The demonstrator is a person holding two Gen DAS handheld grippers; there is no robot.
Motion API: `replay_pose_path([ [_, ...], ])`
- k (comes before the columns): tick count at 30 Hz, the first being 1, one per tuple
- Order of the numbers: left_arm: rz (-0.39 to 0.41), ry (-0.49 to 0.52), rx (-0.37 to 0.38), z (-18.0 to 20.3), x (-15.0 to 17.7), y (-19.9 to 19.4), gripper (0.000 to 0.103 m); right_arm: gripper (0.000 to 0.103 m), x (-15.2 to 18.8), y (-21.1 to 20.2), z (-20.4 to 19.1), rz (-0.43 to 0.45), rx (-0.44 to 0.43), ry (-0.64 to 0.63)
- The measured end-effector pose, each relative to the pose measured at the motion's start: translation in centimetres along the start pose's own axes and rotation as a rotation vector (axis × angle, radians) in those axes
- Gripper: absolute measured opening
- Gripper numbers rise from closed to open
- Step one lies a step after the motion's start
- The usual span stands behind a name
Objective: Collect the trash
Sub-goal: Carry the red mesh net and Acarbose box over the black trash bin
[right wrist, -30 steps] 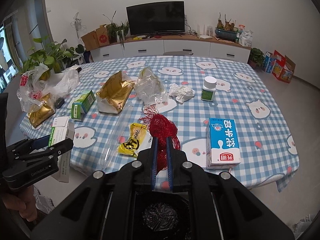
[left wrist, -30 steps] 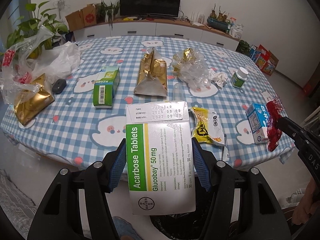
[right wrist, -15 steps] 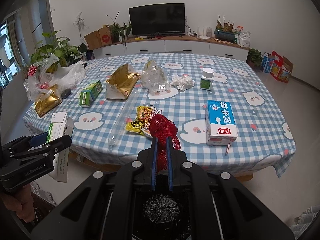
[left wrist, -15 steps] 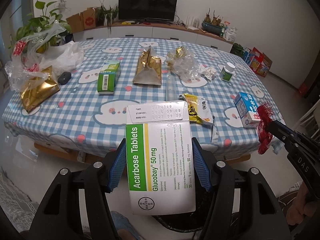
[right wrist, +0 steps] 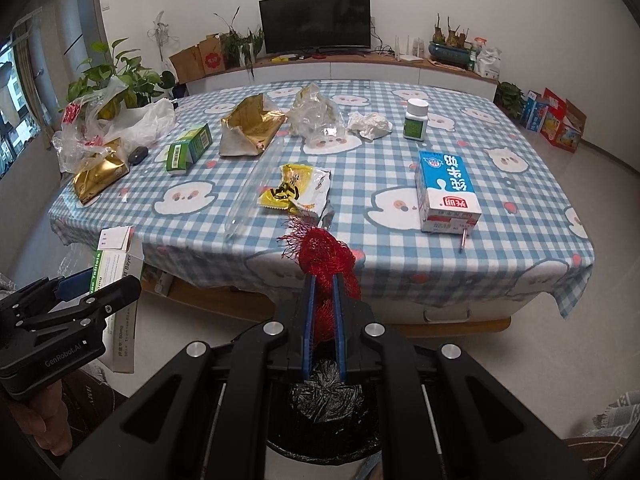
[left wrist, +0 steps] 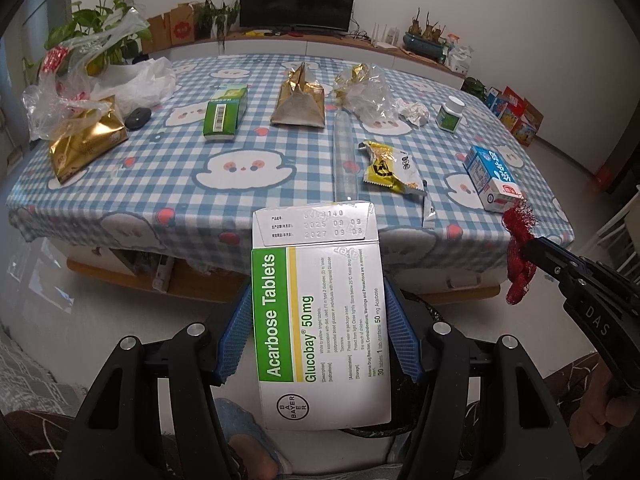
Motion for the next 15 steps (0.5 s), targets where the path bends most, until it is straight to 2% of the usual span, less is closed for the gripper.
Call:
replay_pose_path([
  [15, -0.065, -0.029, -0.028, -1.8, 5.3, 2.6, 0.060, 0.008, 4.5, 2.1, -1.7, -0.063, -0.002, 0.000],
])
Point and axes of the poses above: each gripper's, at about its wrist camera, not at the fingertips, and y roughly the way its jaws point, z to its right, x to its underside, the point moved 8 cm from there along y, roughly the way its jaws point, and after that the axes turned 6 degrees about -z, right-handed, at the moved point
